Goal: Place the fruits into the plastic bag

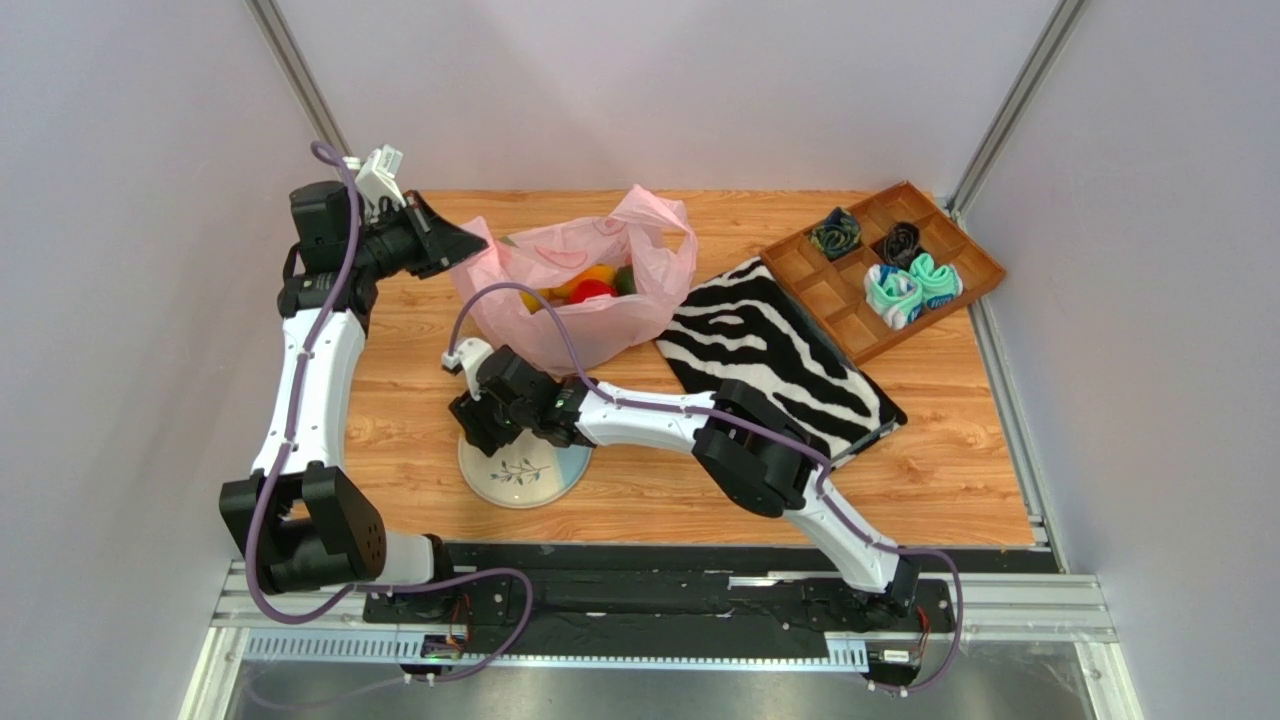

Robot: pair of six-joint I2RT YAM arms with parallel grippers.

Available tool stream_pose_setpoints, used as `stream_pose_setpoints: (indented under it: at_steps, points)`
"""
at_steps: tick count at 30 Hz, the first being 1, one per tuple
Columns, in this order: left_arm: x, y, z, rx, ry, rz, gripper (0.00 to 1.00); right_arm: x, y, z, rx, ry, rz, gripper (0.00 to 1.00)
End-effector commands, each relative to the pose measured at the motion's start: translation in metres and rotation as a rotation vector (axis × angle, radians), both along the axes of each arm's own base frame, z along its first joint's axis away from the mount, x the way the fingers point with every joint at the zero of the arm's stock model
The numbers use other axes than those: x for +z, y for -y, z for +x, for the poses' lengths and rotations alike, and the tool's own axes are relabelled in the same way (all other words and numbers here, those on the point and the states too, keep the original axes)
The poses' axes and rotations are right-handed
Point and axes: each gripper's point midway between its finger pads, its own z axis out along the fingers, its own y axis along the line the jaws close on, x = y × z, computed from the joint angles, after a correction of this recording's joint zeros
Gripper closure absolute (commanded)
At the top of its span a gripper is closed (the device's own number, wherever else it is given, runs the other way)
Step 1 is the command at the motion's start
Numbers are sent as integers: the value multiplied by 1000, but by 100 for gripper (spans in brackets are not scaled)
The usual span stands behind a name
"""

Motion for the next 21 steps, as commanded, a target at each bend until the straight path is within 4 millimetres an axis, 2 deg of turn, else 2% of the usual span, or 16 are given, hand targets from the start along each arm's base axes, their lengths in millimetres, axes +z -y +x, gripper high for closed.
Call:
stream_pose_setpoints:
  at_steps: [1, 2, 3, 5, 6, 7, 8, 9, 10, 11, 12, 14, 16, 18, 19, 21]
  points:
    - [14, 3, -6, -8, 57, 9, 100, 66, 7, -13, 62, 55, 84, 68]
    - [14, 2, -6, -6, 55, 10, 100, 93, 13, -20, 79, 75, 119, 69]
    - [14, 2, -6, -6, 55, 10, 100, 95, 22, -28, 104, 70, 122, 69]
    - [12, 2, -5, -5, 48, 8, 100, 113, 36, -37, 124, 84, 144, 69]
    - [12, 2, -5, -4, 50, 9, 100, 152, 45, -41, 127, 124, 204, 69]
    - [13, 2, -5, -4, 52, 10, 100, 151, 56, -44, 125, 126, 193, 68]
    - [13, 3, -6, -6, 54, 10, 100, 166, 65, -43, 117, 150, 205, 68]
    - [12, 3, -5, -6, 53, 11, 100, 192, 76, -42, 99, 185, 237, 68]
    - [12, 2, -5, -4, 52, 11, 100, 203, 84, -40, 86, 202, 249, 68]
    - [12, 3, -5, -6, 53, 12, 100, 214, 93, -32, 63, 222, 259, 67]
    - [12, 4, -5, -9, 51, 11, 100, 237, 103, -27, 33, 250, 293, 67]
    - [11, 4, -5, -10, 48, 12, 100, 256, 119, -4, -32, 277, 322, 67]
    - [11, 5, -6, -10, 50, 15, 100, 264, 130, 14, -84, 314, 320, 67]
    - [10, 6, -5, -11, 49, 17, 100, 266, 142, 44, -212, 378, 263, 67]
    - [11, 6, -5, -12, 48, 16, 100, 247, 140, 56, -225, 388, 195, 67]
    - [10, 6, -6, -14, 44, 16, 100, 244, 146, 78, -291, 393, 132, 68]
